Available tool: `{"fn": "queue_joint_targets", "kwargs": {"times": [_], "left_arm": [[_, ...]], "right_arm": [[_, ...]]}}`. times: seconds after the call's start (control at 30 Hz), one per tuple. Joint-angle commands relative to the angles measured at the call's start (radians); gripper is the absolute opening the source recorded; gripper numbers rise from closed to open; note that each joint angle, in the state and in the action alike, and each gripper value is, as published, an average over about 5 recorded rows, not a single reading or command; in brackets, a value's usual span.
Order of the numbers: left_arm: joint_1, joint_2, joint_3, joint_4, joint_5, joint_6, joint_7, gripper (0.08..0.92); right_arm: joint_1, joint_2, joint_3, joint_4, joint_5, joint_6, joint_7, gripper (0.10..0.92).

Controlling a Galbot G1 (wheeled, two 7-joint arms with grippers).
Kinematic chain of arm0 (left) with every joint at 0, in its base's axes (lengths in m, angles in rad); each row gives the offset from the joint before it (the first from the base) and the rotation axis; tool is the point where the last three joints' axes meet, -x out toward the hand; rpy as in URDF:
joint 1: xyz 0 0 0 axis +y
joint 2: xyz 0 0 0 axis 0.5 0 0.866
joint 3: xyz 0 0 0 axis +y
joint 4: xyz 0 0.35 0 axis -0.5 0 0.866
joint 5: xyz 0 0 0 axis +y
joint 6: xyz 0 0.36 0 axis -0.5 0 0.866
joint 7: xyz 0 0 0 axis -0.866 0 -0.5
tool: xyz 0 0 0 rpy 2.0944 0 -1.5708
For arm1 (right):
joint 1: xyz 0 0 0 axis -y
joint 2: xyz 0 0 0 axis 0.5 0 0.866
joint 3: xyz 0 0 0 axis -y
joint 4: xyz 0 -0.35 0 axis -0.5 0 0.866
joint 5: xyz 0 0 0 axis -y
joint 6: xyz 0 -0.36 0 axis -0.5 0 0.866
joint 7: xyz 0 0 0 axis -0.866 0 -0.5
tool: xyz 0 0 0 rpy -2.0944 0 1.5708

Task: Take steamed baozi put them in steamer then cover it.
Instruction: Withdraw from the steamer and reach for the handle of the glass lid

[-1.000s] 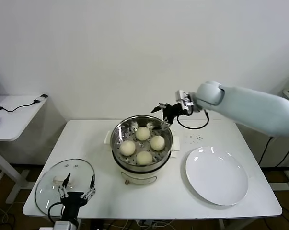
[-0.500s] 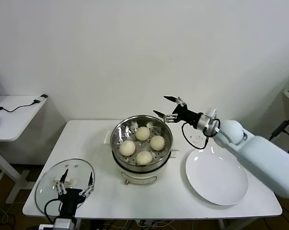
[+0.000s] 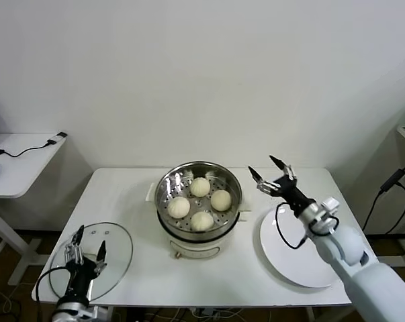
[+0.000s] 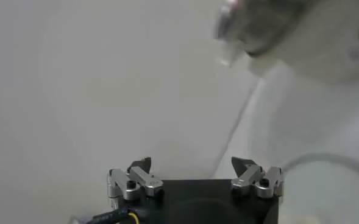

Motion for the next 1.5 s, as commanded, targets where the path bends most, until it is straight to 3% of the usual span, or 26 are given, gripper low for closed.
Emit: {"fn": "queue_joint_targets", "kwargs": {"times": [0.03,0.5,0.87,1.5], "left_arm": [[-0.057,0.022,-0.095,0.195,0.562,-0.088,0.003,0.823],[-0.138,0.036,-0.196,0.393,0.487,-0.189,-0.15,0.823],[-0.213,0.071,-0.176,0.483,0.461,-0.215,-0.239,0.823],[-0.293,0.093,-0.11,0.555,0.407,-0.216,-0.263,0.822]], "right_arm": [[-0.3,0.109,0.283,0.024,-0.06,-0.006,0.019,0.823],[-0.287,0.147,0.29,-0.041,-0.091,0.006,0.004,0.823],[-0.304,0.147,0.302,-0.037,-0.105,0.012,0.001,0.823],[-0.328,0.171,0.319,-0.057,-0.161,0.032,-0.026,0.823]]}}
